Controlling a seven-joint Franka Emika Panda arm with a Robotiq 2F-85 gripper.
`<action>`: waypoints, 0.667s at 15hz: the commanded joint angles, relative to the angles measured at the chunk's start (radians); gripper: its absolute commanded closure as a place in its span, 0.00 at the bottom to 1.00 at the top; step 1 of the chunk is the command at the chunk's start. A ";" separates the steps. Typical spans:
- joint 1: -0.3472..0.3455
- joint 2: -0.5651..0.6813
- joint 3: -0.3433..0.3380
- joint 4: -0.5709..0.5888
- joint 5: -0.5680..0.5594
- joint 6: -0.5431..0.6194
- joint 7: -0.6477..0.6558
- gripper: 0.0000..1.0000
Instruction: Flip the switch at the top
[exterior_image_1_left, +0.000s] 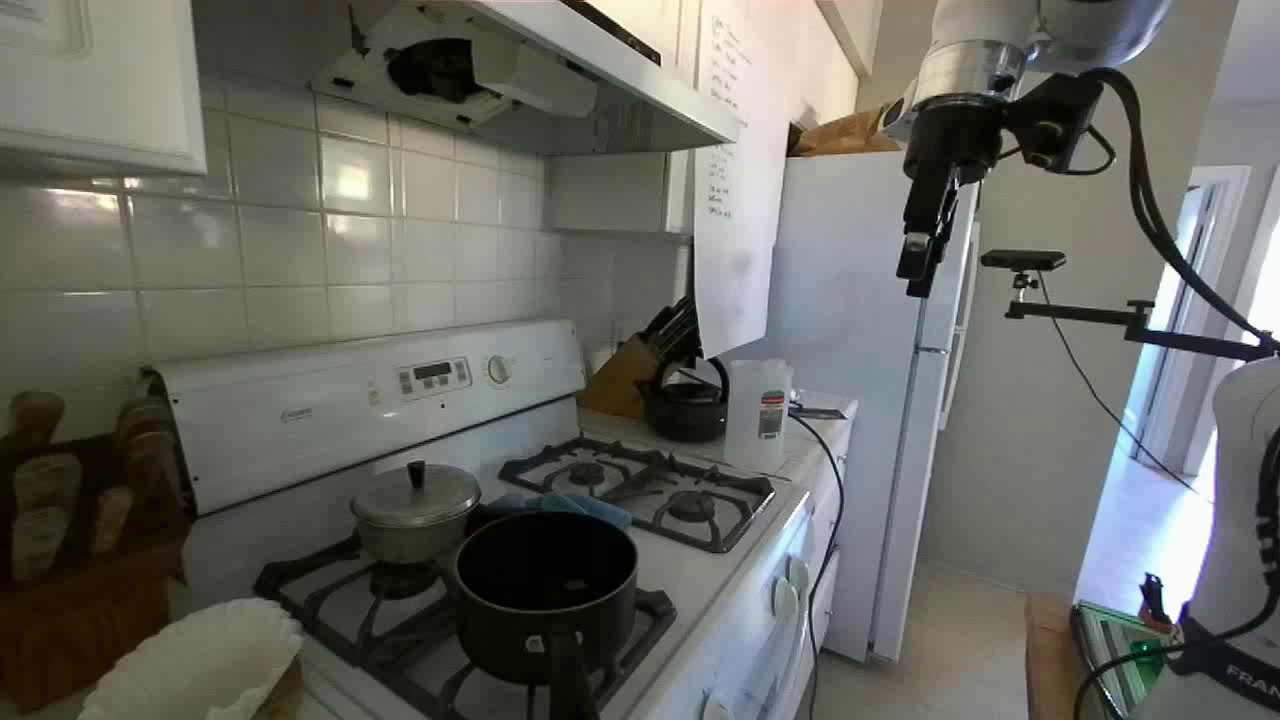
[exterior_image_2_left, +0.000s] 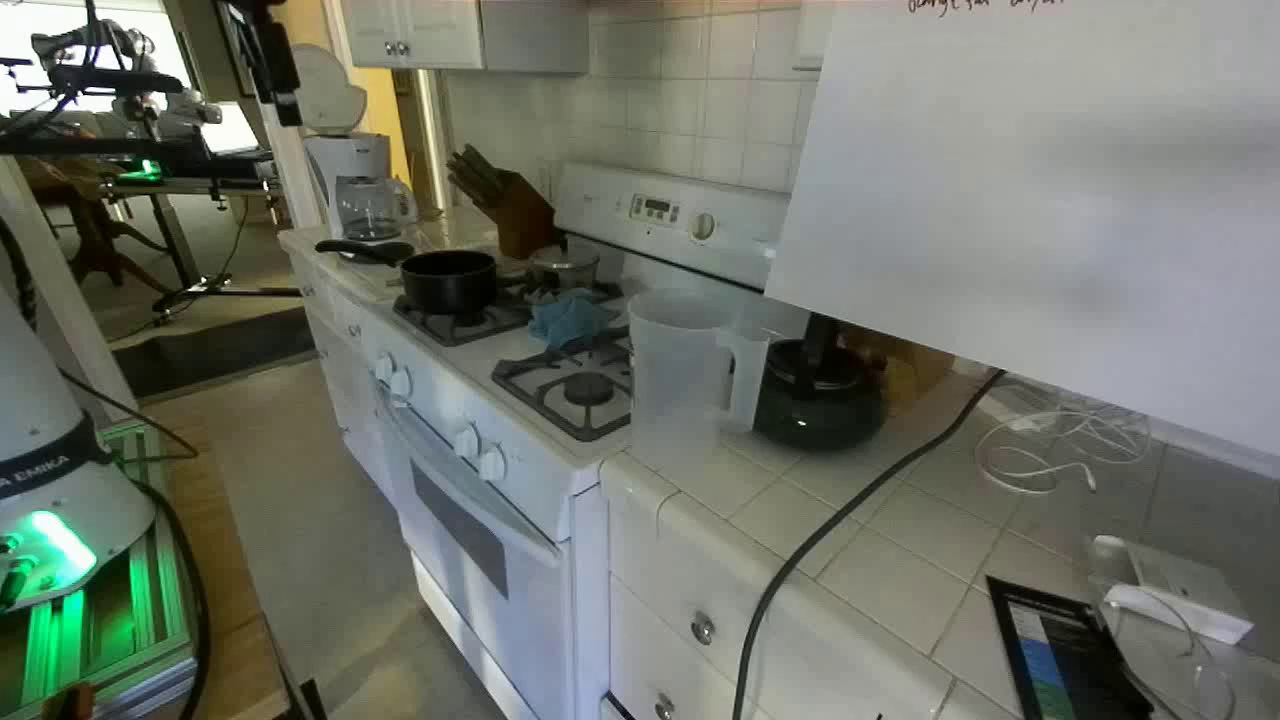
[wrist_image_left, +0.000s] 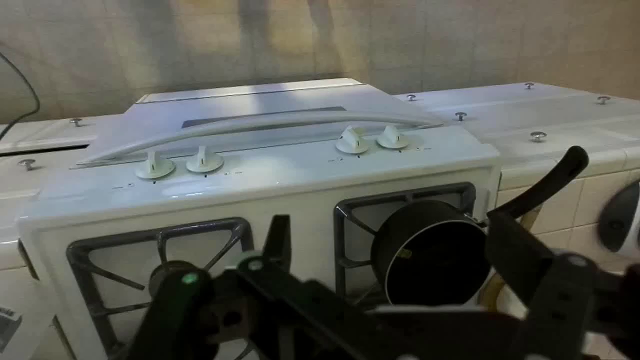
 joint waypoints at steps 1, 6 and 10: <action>-0.017 0.001 0.011 0.002 0.008 -0.004 -0.009 0.00; -0.024 -0.002 0.015 0.003 0.037 0.043 0.021 0.00; -0.029 -0.008 0.019 0.007 0.124 0.153 0.103 0.00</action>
